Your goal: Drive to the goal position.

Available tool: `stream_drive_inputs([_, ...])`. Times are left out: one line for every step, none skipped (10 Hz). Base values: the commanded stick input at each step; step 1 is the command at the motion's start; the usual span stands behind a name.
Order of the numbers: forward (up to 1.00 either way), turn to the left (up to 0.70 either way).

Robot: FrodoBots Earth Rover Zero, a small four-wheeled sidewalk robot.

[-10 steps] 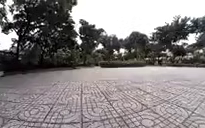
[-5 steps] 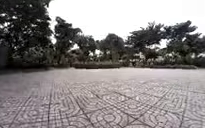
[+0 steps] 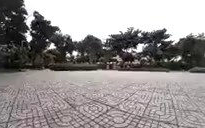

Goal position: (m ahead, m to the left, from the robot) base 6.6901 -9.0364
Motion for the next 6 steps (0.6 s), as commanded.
stream_drive_inputs([0.70, 0.00])
stream_drive_inputs([0.70, 0.00])
stream_drive_inputs([0.70, 0.00])
stream_drive_inputs([0.70, 0.00])
stream_drive_inputs([0.70, 0.00])
stream_drive_inputs([0.70, 0.00])
